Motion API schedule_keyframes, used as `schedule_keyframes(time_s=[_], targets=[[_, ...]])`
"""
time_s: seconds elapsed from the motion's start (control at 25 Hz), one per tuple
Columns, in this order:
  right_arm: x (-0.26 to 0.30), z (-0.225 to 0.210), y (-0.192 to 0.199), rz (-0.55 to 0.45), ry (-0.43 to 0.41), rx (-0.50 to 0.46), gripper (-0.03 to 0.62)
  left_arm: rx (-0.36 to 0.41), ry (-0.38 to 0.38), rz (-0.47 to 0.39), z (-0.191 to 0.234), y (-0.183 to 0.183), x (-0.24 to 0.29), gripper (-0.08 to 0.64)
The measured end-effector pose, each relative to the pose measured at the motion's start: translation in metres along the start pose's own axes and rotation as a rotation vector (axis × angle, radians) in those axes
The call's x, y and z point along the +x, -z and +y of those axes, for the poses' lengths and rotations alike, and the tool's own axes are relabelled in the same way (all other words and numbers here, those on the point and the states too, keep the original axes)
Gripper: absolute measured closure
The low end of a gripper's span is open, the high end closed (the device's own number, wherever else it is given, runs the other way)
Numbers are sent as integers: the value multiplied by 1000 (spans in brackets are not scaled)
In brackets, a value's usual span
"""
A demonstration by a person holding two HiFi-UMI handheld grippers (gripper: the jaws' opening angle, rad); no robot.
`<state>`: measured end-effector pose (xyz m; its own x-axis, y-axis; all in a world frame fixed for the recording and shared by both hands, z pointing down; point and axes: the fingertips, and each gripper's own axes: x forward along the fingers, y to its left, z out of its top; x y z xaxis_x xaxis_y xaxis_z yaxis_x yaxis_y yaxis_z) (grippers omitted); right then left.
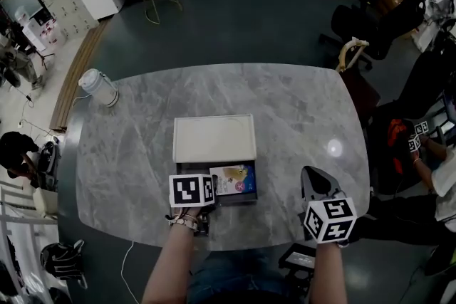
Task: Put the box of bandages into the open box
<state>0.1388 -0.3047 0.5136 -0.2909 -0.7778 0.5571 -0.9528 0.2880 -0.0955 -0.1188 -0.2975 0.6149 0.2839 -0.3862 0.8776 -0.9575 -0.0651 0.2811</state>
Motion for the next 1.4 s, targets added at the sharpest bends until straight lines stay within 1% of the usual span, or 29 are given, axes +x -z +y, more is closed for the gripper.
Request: schedule_keyframes(time_s=[0.12,0.16,0.28,0.36,0.44,0.64,0.76,0.88,1.0,1.08,1.2,1.4], targets=[[1,-2,-1,3,17,15,568,-39,-26,-69,21,-9,-22,345],[3,-3,-2,5,22,18,568,-53,-43,-87,31,-11,-29,359],[8,-4,-3,13,36,24,568,-111,-117,-131,66,-15,-47,446],[12,-1,-4,17,36,20,568,-143,-179,-154,93,-14,-58,541],[17,4,-5,20,33,9,568,-166,-216,-171,113,-12,-67,548],[28,15,-8,21,5,-5,568,-191,-244,-210,143,-6,-81,548],[34,21,-12,15,-22,-19,568,-205,-251,-250,147,-5,-89,548],[39,24,-20,3,-45,-29,568,-201,-261,-300,146,-10,-99,548],[43,35,-32,-11,-90,-55,568,-199,-273,-354,143,-18,-112,548],[46,42,-45,-31,-117,-84,568,-204,-279,-397,142,-27,-123,548],[47,50,-73,-84,-137,-108,568,-197,-279,-486,140,-49,-146,548],[35,57,-130,-202,-148,-149,568,-180,-280,-681,134,-94,-200,548]])
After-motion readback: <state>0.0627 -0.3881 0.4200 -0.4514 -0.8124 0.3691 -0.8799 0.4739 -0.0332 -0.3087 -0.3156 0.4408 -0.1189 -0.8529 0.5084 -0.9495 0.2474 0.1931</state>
